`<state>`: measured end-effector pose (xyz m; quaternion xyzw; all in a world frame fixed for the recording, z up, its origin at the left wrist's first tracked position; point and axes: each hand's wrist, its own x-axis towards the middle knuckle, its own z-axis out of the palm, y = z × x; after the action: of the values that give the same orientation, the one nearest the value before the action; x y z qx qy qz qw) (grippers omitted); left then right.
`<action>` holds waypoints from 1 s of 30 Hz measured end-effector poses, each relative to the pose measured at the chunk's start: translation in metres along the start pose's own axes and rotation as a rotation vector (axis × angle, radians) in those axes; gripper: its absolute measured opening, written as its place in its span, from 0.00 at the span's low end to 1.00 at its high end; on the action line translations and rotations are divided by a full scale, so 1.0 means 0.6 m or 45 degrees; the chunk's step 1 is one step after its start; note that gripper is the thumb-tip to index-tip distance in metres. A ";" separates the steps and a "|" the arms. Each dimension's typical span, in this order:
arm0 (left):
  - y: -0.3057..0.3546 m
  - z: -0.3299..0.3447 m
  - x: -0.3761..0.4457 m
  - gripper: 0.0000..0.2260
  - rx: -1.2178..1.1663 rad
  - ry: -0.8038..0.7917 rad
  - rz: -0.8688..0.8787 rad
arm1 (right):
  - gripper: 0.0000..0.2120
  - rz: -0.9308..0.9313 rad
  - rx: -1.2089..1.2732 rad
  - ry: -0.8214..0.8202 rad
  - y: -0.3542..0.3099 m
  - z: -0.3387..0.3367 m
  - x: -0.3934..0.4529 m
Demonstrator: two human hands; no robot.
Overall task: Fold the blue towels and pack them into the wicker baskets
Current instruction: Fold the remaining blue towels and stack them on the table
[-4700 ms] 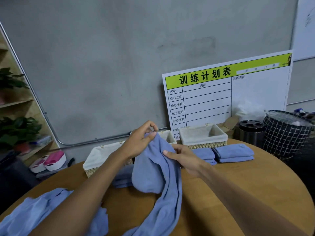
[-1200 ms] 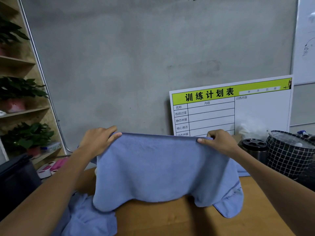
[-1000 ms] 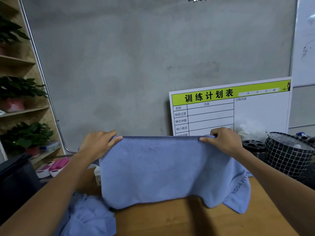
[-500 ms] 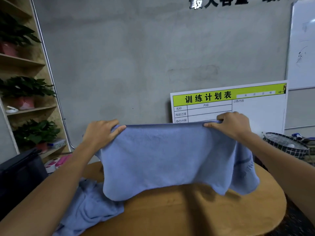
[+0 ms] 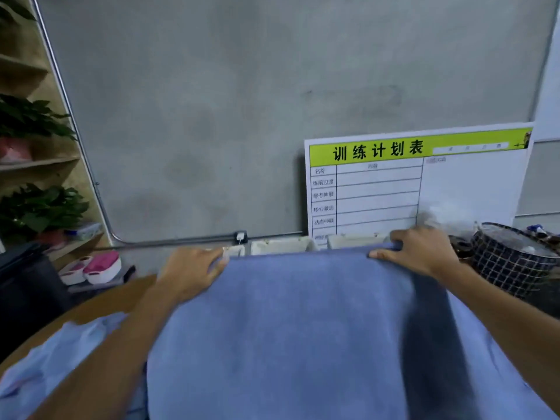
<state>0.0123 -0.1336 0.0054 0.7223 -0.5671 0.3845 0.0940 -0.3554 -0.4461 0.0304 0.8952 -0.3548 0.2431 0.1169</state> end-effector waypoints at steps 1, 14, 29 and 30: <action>0.009 0.048 -0.028 0.21 -0.056 -0.068 -0.026 | 0.38 0.002 0.014 -0.052 0.001 0.055 -0.006; 0.067 0.259 -0.160 0.11 -0.057 -0.143 -0.072 | 0.25 -0.231 0.144 0.113 -0.012 0.356 -0.072; 0.204 0.216 -0.188 0.30 -0.475 -0.679 -0.457 | 0.31 0.035 0.279 -0.353 -0.053 0.325 -0.168; 0.206 0.215 -0.190 0.31 -0.465 -0.690 -0.472 | 0.34 0.032 0.280 -0.387 -0.056 0.321 -0.167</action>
<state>-0.0472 -0.1643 -0.1962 0.8597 -0.4901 0.0484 0.1358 -0.3275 -0.4378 -0.1873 0.9245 -0.3508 0.1437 -0.0397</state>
